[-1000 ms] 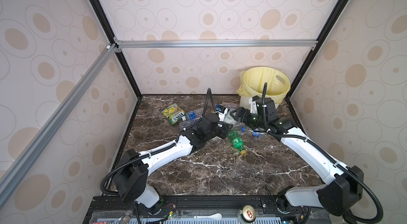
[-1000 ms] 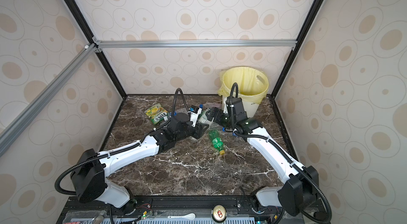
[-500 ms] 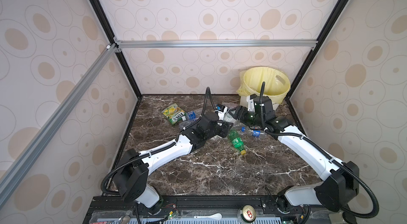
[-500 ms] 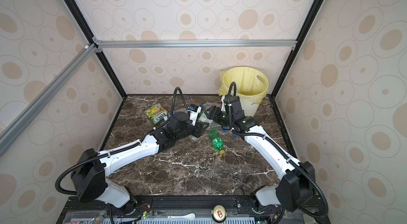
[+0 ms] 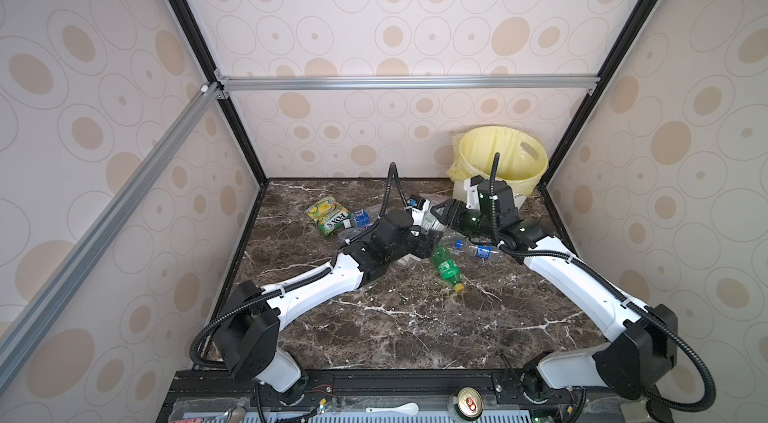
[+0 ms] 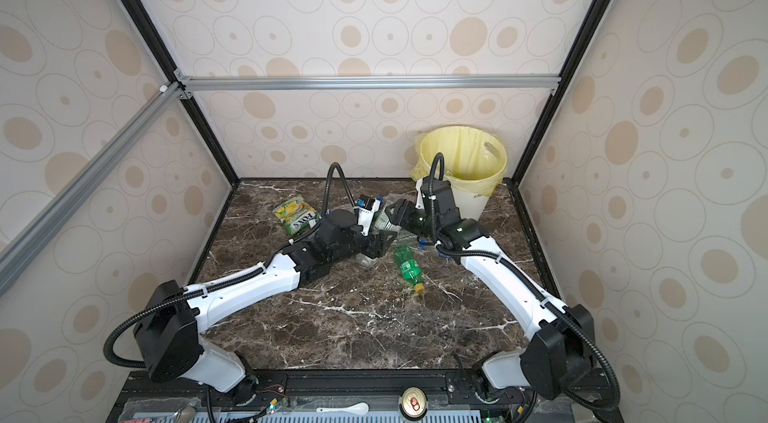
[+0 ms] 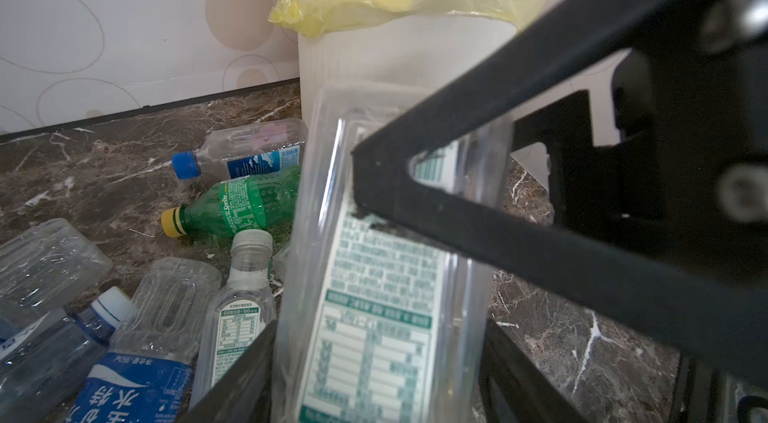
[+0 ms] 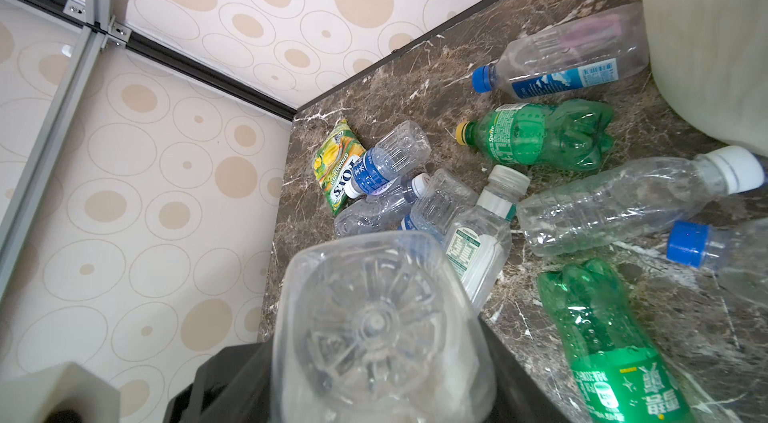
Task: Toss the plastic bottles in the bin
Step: 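Grasp the flat clear bottle's base with the right gripper, then carry the flat bottle over the bin with the right gripper and release it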
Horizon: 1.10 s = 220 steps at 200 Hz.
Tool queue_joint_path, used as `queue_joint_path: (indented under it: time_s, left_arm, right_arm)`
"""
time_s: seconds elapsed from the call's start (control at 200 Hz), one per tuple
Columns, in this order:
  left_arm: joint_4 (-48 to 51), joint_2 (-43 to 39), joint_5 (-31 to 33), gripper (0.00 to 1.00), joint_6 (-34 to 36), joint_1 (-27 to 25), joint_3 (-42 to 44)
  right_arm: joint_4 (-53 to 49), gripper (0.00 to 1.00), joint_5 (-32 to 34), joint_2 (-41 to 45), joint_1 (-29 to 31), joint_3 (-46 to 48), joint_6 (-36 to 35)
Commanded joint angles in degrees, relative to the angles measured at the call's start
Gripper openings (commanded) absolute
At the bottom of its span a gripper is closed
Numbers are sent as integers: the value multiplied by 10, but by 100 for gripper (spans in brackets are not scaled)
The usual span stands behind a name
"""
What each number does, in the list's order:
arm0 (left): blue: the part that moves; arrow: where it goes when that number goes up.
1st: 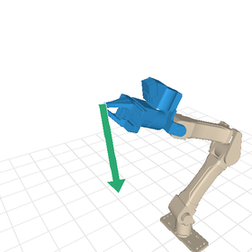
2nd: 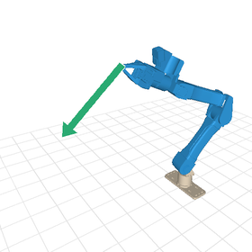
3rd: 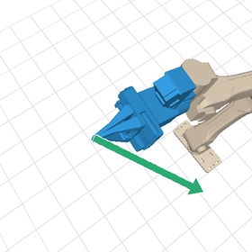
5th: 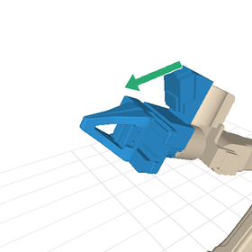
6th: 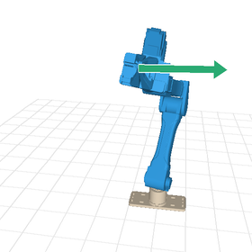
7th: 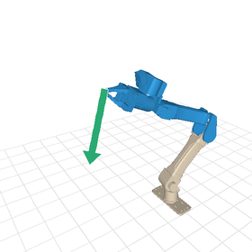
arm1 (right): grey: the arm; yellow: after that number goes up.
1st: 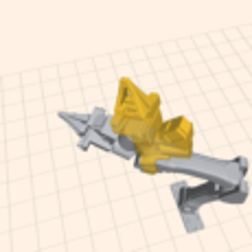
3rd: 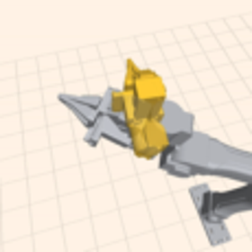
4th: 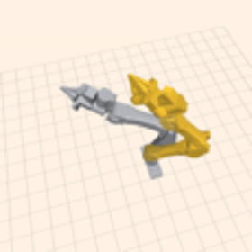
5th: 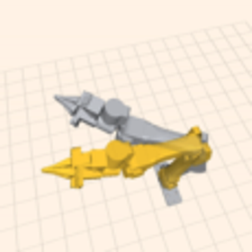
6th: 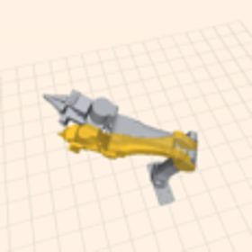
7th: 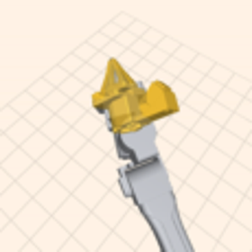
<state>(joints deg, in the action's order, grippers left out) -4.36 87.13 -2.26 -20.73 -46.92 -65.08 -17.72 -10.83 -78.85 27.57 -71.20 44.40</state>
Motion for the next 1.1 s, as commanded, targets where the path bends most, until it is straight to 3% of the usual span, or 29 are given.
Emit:
queue_joint_path:
  time_s: [0.0, 0.135, 0.5, 0.68, 0.875, 1.045, 1.095]
  left_arm:
    - [21, -29, 28, 81, 36, 2, -28]
    - [45, -41, 43, 99, 70, 1, -47]
    - [71, 2, 51, 99, 165, -1, -182]
    - [82, 48, 53, 99, 210, -2, -280]
    - [60, 72, 36, 99, 237, -4, -324]
    - [52, 90, 31, 99, 241, -3, -327]
    - [58, 95, 34, 99, 239, -3, -328]
  right_arm:
    - [-32, 48, 38, 0, 2, -45, -45]
    - [-81, 47, 73, -6, 1, -112, -100]
    - [-158, 47, 226, -28, -14, -332, -259]
    - [-142, 47, 293, -31, -16, -423, -341]
    - [-125, 47, 340, -53, -17, -490, -411]
    - [-117, 47, 327, -127, -83, -510, -398]
    - [-139, 52, 322, -172, -111, -541, -384]
